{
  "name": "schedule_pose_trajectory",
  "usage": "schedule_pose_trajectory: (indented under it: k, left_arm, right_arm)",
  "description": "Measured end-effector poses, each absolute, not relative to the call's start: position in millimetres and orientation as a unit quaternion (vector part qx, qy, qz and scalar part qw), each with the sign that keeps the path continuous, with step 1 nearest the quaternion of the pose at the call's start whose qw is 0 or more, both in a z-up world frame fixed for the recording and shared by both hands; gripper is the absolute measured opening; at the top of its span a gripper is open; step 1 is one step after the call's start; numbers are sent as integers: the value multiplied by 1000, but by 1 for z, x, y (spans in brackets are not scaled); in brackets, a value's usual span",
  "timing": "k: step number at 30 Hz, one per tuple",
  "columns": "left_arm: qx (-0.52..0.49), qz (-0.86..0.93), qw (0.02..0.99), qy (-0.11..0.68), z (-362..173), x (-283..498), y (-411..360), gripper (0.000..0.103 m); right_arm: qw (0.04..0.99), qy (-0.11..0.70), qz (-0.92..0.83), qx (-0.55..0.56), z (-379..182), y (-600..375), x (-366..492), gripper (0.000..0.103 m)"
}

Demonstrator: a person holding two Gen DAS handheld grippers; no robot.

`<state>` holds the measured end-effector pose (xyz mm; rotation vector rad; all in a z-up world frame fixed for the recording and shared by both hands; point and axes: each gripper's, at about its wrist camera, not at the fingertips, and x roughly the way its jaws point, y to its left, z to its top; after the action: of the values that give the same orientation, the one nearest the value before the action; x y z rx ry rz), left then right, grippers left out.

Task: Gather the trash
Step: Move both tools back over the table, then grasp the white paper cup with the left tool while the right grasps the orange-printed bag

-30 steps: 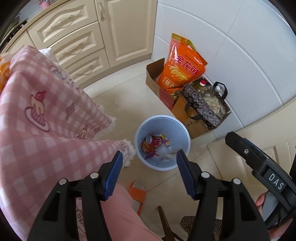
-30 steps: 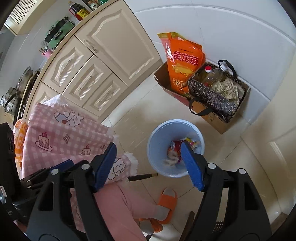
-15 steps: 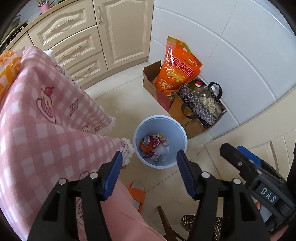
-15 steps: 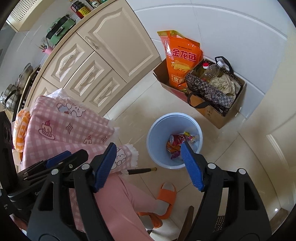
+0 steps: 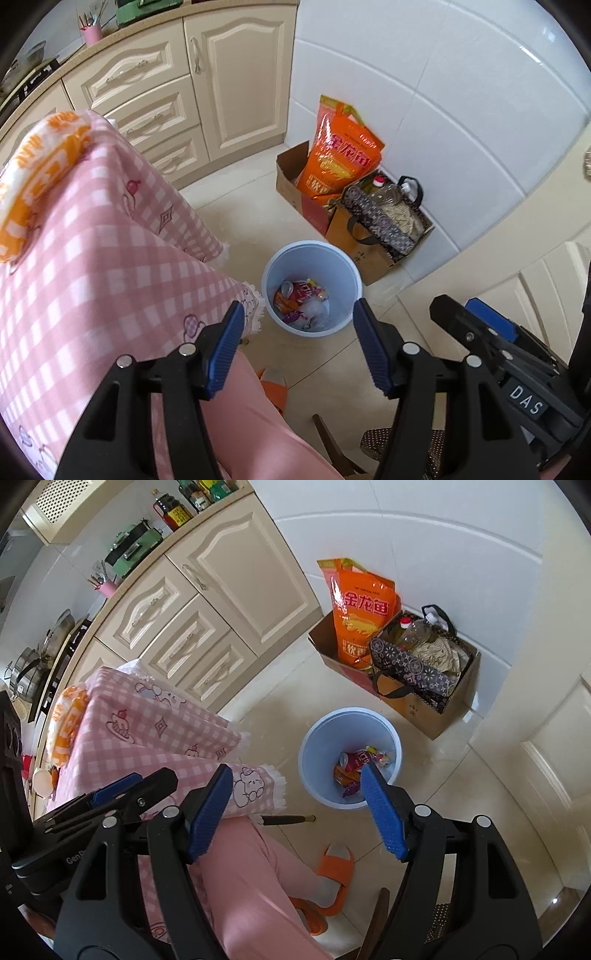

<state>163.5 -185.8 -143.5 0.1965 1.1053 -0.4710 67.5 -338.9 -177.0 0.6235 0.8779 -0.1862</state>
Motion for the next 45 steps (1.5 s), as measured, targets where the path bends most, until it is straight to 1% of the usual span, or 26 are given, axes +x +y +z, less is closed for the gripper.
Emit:
schedule_pose_trajectory:
  k: [8,14,16,25,39,45]
  left_arm:
    - [77,-237,846,472,-106,139,-159,63]
    - [51,-233,864,443,-79,126,-125,70]
    - [43,-221,876,427,-68,122,-110,72]
    - [5,-164,904,395,-40,118,-42,74]
    - [-68,-40,914,398,-38,143,75,76]
    - [-102,2,910,403,-37,160,126,81]
  right_arm:
    - [879,377,-92,278,-140,-313,43,75]
    - [892,356,-86,264,-114,-285,33,79]
    - [898,351,-80,254,-104,-274,33,81]
    - [914,343,-26,215,-78,-224,52,85]
    - [905,379,53,185,-77,-152,119,87]
    - [901,394,74,165,-79,-127,149,87]
